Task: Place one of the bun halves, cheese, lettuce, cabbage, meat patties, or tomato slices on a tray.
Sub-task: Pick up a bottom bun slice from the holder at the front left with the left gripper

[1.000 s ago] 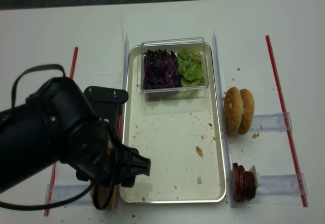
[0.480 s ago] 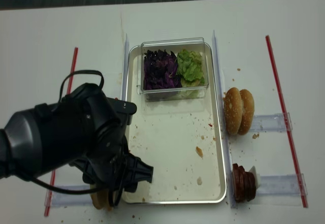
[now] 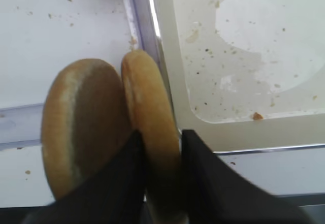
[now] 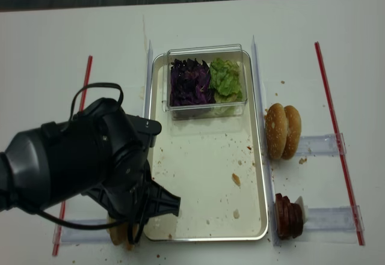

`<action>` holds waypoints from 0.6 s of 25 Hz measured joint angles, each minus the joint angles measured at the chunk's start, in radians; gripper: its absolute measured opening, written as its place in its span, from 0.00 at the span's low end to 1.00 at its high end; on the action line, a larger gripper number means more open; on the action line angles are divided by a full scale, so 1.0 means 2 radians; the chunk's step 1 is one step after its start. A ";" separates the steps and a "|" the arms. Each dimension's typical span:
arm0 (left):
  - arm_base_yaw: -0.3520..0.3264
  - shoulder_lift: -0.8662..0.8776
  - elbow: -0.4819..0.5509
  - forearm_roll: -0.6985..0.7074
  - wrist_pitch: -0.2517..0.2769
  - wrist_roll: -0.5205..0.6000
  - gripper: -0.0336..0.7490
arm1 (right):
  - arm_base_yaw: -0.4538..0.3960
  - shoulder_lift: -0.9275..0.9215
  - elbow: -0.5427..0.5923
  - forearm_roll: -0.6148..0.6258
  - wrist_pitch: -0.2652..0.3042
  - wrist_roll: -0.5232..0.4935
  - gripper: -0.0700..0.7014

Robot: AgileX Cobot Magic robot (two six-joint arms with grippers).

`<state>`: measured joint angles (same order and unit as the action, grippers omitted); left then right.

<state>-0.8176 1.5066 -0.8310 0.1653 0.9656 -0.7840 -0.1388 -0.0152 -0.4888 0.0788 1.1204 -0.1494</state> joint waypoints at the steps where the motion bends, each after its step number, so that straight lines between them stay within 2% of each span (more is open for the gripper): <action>1: 0.000 0.000 0.000 0.001 0.001 0.000 0.25 | 0.000 0.000 0.000 0.000 0.000 0.000 0.86; 15: 0.000 -0.006 0.000 0.004 0.003 0.000 0.21 | 0.000 0.000 0.000 0.000 0.000 0.000 0.86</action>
<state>-0.8176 1.4950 -0.8310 0.1736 0.9720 -0.7840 -0.1388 -0.0152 -0.4888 0.0788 1.1204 -0.1494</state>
